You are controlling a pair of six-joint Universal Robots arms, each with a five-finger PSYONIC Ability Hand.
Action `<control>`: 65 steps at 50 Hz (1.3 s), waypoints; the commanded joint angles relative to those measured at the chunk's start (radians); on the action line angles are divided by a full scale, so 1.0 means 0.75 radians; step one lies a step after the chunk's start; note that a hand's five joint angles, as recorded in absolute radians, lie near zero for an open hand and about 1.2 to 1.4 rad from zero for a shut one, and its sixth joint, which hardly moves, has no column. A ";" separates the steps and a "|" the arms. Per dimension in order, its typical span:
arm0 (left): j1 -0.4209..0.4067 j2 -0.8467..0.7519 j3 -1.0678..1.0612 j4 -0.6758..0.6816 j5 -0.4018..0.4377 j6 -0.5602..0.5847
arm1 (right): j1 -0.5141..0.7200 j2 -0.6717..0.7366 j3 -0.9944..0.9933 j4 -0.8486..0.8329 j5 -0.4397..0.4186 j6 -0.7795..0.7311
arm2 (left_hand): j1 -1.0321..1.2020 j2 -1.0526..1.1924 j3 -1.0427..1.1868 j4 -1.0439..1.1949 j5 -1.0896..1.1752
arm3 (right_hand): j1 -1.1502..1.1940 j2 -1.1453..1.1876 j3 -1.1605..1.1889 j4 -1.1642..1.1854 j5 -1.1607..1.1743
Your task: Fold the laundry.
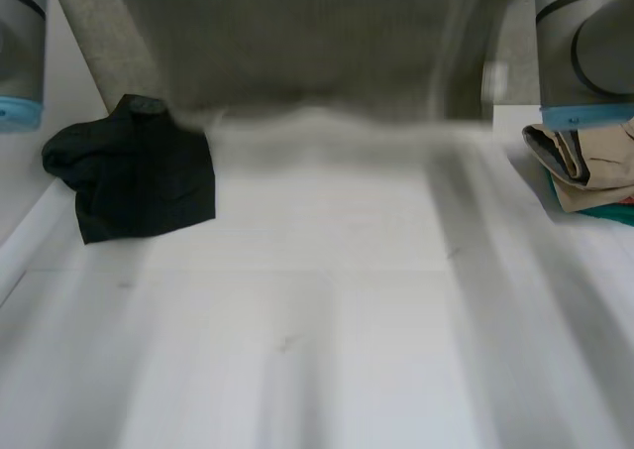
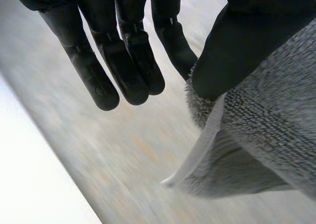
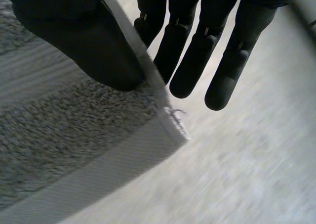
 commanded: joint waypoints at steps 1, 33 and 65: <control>0.026 0.125 -0.245 0.082 0.045 -0.054 | 0.001 -0.038 0.102 0.057 -0.078 0.033 | 0.349 0.266 0.274 0.260 0.320 | 0.358 0.304 0.274 0.264 0.258; 0.149 -0.061 -1.235 0.137 0.208 0.190 | -0.033 0.032 0.972 0.438 -0.049 0.048 | -0.436 -0.518 -0.511 -0.525 -0.465 | 0.358 0.304 0.274 0.264 0.258; 0.452 -0.185 -1.107 0.000 0.576 0.208 | -0.042 0.028 1.033 0.429 -0.049 0.093 | -0.715 -0.798 -0.791 -0.804 -0.744 | 0.358 0.304 0.274 0.264 0.258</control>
